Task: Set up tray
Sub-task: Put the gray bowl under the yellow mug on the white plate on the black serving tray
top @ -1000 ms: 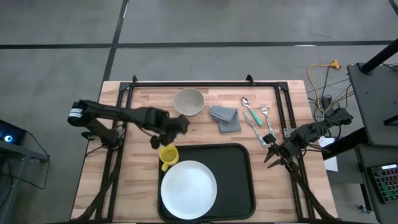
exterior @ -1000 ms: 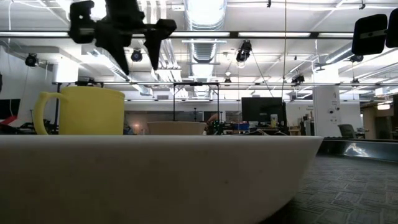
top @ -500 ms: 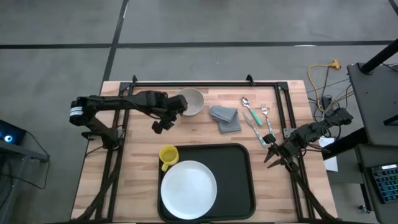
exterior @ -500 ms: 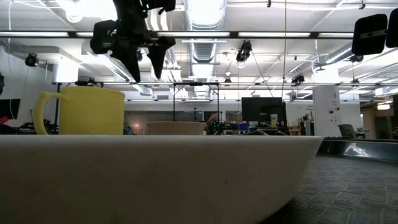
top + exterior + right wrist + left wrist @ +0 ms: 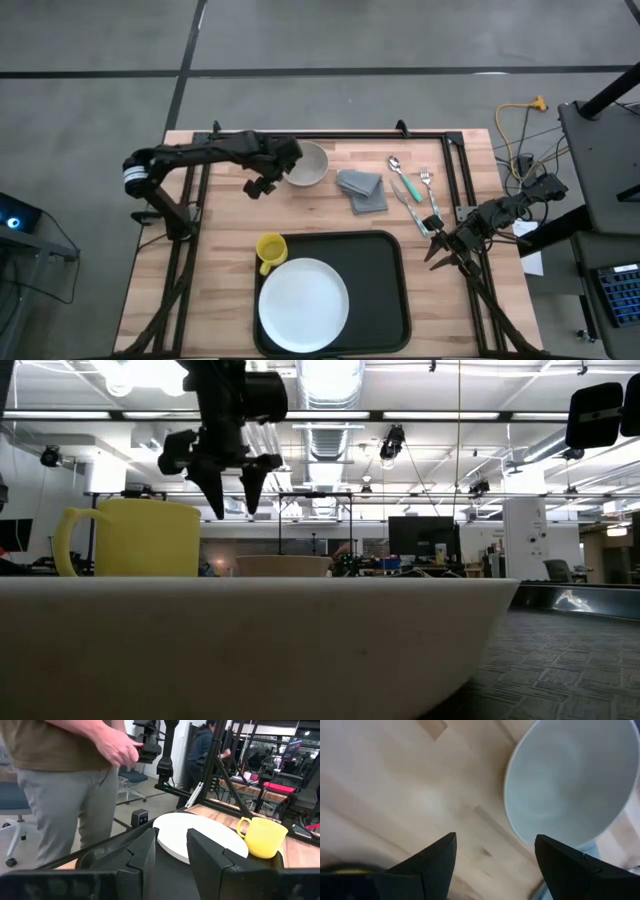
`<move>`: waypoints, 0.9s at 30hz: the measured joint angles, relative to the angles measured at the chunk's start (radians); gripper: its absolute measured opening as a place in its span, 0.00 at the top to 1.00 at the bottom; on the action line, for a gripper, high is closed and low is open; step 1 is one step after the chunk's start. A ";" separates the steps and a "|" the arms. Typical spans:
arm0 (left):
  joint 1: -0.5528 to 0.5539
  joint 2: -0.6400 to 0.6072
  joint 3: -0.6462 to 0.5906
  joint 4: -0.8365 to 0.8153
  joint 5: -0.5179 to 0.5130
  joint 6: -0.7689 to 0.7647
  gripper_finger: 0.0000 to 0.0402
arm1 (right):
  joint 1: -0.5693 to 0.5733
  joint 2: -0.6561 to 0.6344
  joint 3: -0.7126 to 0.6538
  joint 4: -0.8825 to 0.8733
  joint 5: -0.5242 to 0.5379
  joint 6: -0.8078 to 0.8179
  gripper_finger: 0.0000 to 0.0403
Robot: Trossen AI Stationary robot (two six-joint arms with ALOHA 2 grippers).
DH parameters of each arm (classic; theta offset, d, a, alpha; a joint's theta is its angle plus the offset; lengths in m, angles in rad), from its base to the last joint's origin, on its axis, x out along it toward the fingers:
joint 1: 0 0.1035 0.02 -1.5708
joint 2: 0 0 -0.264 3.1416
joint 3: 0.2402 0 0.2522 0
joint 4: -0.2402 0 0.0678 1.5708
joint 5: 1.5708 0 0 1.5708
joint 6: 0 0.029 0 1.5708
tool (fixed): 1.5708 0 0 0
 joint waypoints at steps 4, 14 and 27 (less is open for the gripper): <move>0.017 0.041 0.000 0.016 0.000 0.053 0.38 | 0.000 0.000 0.000 0.000 0.000 0.000 0.75; 0.023 0.136 0.000 0.102 -0.009 0.062 0.38 | 0.000 0.000 0.000 0.000 0.000 0.000 0.75; 0.040 0.181 -0.001 0.153 -0.011 0.077 0.39 | 0.000 0.000 0.000 0.000 0.000 0.000 0.75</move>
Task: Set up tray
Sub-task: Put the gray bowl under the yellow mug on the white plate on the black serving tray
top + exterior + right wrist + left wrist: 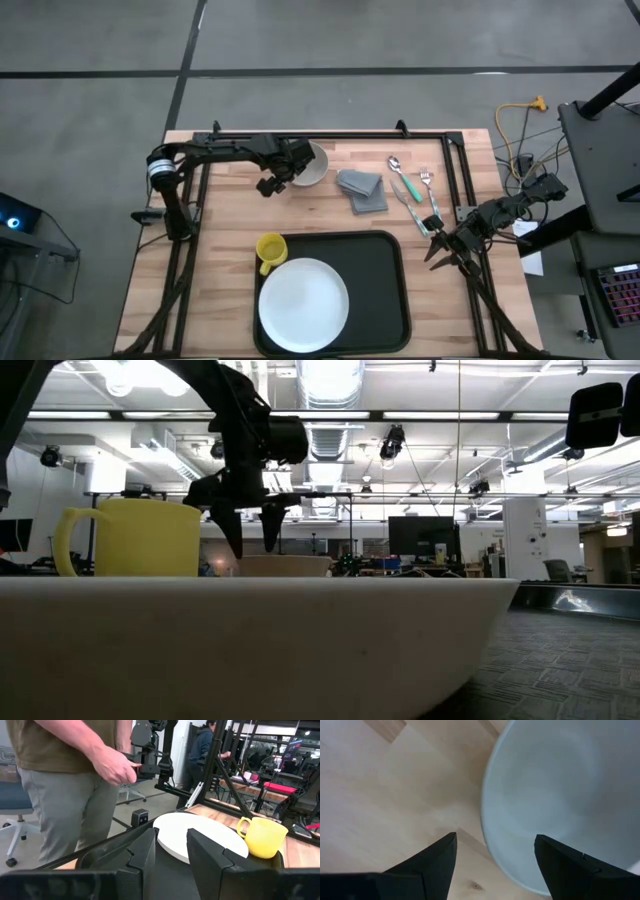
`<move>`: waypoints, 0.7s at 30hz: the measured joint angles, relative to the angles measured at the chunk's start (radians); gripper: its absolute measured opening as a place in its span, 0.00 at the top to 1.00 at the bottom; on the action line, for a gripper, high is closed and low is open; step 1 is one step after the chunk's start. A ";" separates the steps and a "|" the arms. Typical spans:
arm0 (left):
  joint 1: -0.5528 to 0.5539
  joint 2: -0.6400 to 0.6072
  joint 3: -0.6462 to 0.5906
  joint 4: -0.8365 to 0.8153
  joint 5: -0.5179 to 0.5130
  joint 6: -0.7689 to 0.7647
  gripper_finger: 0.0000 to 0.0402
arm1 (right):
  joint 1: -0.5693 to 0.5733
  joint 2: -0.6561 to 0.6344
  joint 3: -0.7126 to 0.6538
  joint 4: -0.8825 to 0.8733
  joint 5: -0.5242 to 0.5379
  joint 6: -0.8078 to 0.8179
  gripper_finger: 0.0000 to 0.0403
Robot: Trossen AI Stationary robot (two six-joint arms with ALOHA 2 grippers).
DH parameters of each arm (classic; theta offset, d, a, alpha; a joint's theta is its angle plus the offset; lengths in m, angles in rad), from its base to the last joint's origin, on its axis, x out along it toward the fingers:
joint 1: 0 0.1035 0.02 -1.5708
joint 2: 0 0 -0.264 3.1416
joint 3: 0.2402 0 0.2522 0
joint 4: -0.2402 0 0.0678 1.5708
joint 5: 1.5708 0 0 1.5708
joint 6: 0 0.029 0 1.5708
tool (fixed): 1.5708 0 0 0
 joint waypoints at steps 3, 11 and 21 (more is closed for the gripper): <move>0.001 0.000 -0.003 0.012 -0.003 0.000 0.41 | 0.000 0.000 0.000 0.000 0.000 0.000 0.75; 0.008 0.000 -0.055 0.076 -0.003 0.000 0.54 | 0.000 0.000 0.000 0.000 0.000 0.000 0.75; 0.007 0.001 -0.057 0.111 0.008 0.000 0.79 | 0.000 0.000 0.000 0.000 0.000 0.000 0.75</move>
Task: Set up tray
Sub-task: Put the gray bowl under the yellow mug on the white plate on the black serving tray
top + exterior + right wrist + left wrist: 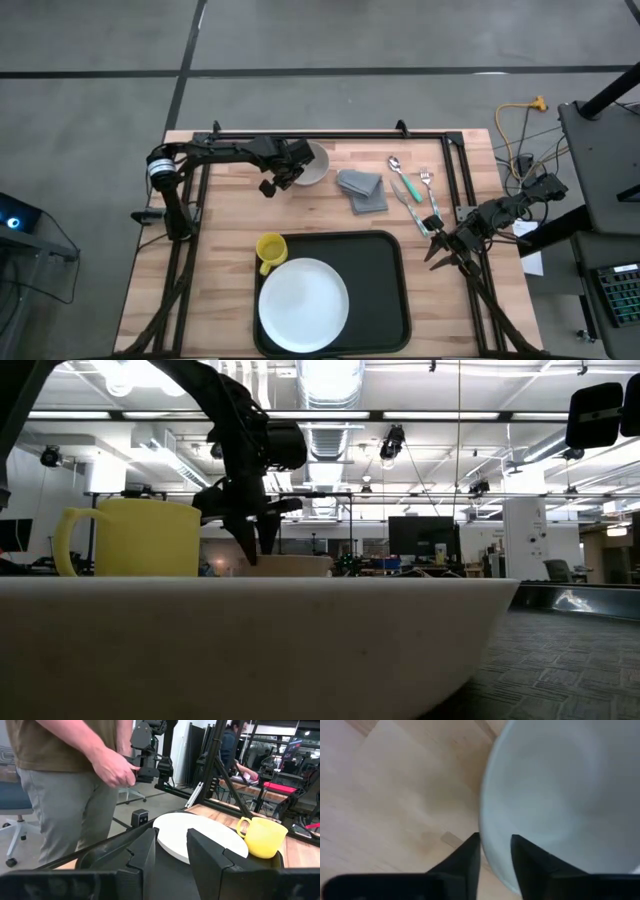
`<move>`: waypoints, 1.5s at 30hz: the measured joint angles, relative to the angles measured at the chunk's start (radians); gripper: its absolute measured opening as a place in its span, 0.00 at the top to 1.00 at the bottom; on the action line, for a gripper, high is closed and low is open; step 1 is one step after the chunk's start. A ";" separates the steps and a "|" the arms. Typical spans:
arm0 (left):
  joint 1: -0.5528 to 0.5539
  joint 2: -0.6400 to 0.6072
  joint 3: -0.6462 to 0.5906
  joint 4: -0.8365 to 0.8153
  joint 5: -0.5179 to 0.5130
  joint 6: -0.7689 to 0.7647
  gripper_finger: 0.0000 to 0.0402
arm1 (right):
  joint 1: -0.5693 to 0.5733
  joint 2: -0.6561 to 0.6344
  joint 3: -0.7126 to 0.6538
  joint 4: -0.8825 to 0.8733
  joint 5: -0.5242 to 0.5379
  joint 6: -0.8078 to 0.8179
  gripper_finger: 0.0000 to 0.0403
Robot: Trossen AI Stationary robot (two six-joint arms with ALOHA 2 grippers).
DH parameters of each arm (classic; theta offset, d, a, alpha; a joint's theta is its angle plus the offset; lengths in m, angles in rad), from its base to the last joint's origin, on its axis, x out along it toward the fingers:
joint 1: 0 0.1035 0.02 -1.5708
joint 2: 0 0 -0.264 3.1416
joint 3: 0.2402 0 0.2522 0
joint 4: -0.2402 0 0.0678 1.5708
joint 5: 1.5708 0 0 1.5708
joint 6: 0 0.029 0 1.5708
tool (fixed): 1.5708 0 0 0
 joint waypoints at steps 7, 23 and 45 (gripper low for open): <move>-0.001 0.000 0.004 0.000 0.038 0.001 0.98 | 0.000 0.000 0.000 0.000 0.000 0.000 0.75; -0.002 -0.020 0.045 -0.002 0.070 0.000 1.00 | 0.000 0.000 0.000 0.000 0.000 0.000 0.75; -0.101 -0.075 0.215 -0.244 0.070 0.000 1.00 | 0.000 0.000 0.000 0.000 0.000 0.000 0.75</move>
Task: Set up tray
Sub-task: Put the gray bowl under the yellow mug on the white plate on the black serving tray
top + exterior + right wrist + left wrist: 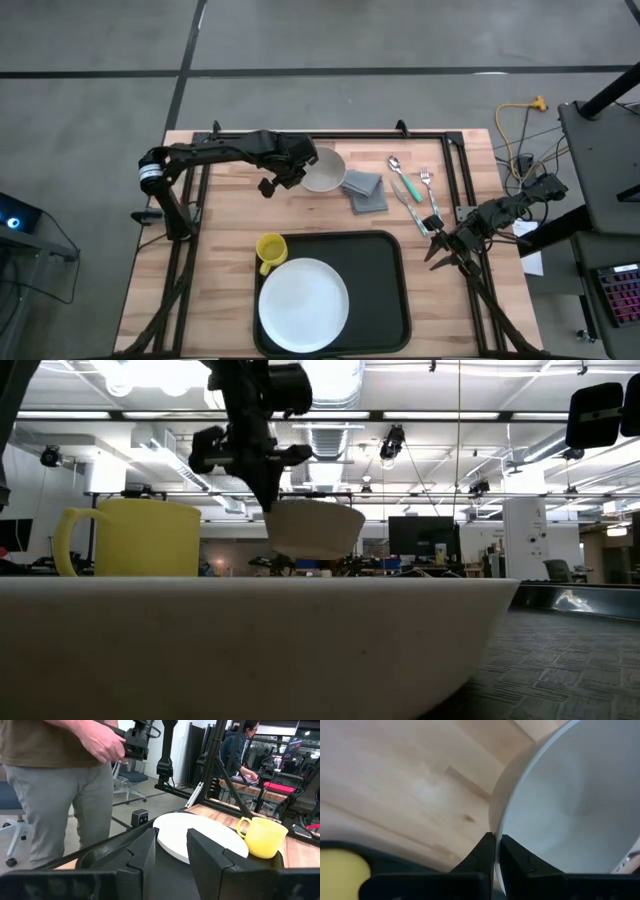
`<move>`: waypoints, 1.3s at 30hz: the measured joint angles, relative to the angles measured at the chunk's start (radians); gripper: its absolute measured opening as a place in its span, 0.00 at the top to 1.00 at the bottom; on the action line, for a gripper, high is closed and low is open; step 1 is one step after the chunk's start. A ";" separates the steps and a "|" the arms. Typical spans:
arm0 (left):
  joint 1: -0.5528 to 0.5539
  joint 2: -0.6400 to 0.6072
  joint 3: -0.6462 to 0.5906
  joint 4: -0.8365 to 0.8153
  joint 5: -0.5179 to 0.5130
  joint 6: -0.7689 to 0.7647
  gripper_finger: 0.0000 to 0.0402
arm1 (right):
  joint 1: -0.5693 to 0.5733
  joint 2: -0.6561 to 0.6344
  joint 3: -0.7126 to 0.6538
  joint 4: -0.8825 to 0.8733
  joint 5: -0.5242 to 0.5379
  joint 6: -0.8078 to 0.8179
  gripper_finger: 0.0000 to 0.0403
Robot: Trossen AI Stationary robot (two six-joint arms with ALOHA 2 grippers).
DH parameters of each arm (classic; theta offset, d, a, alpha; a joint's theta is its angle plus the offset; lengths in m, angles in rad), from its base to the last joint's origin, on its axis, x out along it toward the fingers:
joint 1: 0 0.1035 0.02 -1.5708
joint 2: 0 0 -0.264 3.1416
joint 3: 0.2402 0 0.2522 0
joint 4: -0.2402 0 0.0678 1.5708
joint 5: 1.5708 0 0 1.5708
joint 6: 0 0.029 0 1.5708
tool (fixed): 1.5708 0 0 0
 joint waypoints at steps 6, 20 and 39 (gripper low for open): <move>-0.049 0.000 0.064 -0.042 -0.003 0.000 1.00 | 0.000 0.000 0.000 0.000 0.000 0.000 0.75; -0.204 -0.001 0.093 -0.064 -0.027 -0.009 1.00 | 0.000 0.000 0.000 0.000 0.000 0.000 0.75; -0.466 -0.058 0.091 -0.145 -0.030 -0.008 1.00 | 0.000 0.000 0.000 0.000 0.000 0.000 0.75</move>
